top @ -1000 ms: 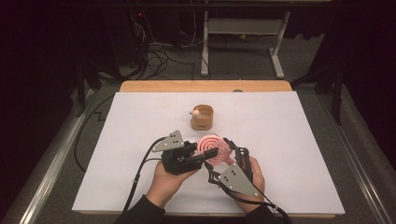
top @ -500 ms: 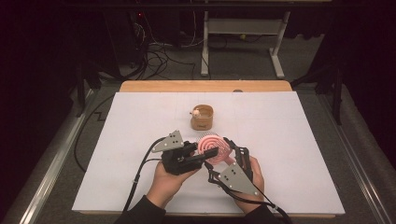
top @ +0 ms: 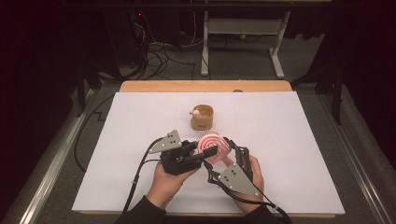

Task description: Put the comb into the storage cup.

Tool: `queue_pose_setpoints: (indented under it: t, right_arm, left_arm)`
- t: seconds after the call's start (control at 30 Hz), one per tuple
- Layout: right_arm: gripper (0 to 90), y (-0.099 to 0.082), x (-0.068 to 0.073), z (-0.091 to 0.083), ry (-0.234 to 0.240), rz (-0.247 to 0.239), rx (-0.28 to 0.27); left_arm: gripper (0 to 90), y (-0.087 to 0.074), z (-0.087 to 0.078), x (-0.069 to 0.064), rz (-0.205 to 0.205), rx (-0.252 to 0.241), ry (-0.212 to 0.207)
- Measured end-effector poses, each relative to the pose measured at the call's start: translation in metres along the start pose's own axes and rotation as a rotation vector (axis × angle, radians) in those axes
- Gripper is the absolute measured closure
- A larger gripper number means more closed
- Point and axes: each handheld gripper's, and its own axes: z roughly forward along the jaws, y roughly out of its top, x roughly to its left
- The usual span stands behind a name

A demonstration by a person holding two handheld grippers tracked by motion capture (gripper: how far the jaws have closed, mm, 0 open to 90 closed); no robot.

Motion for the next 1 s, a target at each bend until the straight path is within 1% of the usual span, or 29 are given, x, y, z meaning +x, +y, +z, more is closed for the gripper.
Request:
queue_pose_setpoints:
  t: [0.1,0.23,0.37,0.73,0.9,1.0]
  right_arm:
    - [18.2,0.0,0.0,0.0,0.003,-0.001,0.001]
    - [17.8,0.001,0.0,0.0,0.018,0.016,0.001]
    - [17.0,0.002,0.001,0.001,0.026,0.017,0.004]
    - [16.0,0.003,0.003,0.001,0.03,0.023,0.005]
    - [15.2,0.003,0.003,0.001,0.049,0.04,0.013]
    - [15.1,0.002,0.004,0.001,0.059,0.041,0.015]
  left_arm:
    - [62.6,0.001,-0.001,-0.001,0.005,-0.004,0.004]
    - [62.8,0.002,-0.003,-0.001,0.007,-0.012,0.007]
    - [63.0,0.004,-0.005,-0.001,0.013,-0.02,0.012]
    - [63.3,0.008,-0.01,-0.004,0.039,-0.038,0.031]
    - [63.5,0.01,-0.012,-0.003,0.041,-0.038,0.044]
    - [63.5,0.01,-0.013,-0.004,0.043,-0.039,0.054]
